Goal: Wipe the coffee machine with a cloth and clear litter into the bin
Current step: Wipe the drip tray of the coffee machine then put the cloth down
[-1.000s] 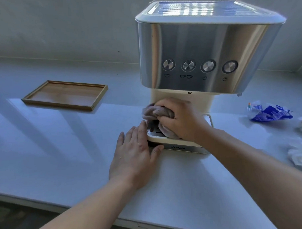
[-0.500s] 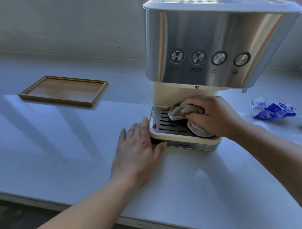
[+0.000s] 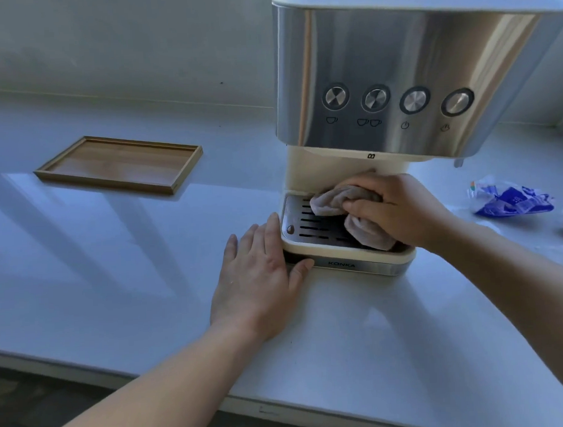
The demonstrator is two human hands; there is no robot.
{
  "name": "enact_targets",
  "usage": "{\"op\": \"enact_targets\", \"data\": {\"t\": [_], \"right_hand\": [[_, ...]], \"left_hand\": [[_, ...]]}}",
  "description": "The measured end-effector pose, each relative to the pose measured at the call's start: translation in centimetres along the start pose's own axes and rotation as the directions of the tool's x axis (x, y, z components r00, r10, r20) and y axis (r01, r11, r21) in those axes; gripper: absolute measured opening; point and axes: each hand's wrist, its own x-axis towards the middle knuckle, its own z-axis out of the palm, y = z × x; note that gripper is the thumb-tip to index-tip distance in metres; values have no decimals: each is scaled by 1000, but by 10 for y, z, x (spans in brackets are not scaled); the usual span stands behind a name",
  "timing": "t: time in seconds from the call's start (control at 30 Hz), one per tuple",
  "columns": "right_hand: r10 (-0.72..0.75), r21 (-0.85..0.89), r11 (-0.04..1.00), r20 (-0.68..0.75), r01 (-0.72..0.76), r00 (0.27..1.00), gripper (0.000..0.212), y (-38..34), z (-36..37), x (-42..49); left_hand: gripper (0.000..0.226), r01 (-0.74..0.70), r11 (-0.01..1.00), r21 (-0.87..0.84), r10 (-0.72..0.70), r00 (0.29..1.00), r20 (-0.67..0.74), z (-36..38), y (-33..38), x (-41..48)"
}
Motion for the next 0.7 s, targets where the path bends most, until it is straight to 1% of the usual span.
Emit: {"op": "enact_targets", "data": {"t": [0.07, 0.13, 0.23, 0.33, 0.47, 0.57, 0.6, 0.67, 0.7], "right_hand": [[42, 108, 993, -22, -39, 999, 18, -10, 8, 10], [40, 182, 982, 8, -41, 999, 15, -25, 23, 23], [25, 149, 988, 49, -32, 998, 13, -29, 29, 27], [49, 57, 997, 32, -51, 998, 24, -5, 5, -1], [163, 64, 986, -121, -156, 979, 35, 21, -22, -52], [266, 92, 964, -276, -250, 924, 27, 16, -12, -58], [274, 68, 961, -330, -267, 903, 23, 8, -4, -57], [194, -43, 972, -398, -229, 897, 18, -10, 14, -56], [132, -77, 981, -393, -176, 910, 19, -17, 21, -54]], "left_hand": [[79, 3, 1000, 8, -3, 1000, 2, -1, 1, 0], [79, 7, 1000, 12, -7, 1000, 8, -2, 3, 0], [79, 1, 1000, 7, -1, 1000, 17, -1, 1, 0], [79, 4, 1000, 2, -4, 1000, 4, 0, -1, 1], [77, 0, 1000, -3, 0, 1000, -7, 1, -2, 0], [78, 5, 1000, -3, -5, 1000, -10, 1, -1, -1], [78, 9, 1000, -5, -9, 1000, -10, 0, -2, -1], [78, 14, 1000, -10, -14, 1000, -4, 0, -2, -1], [78, 12, 1000, -6, -12, 1000, -5, 1, -2, -1]]}}
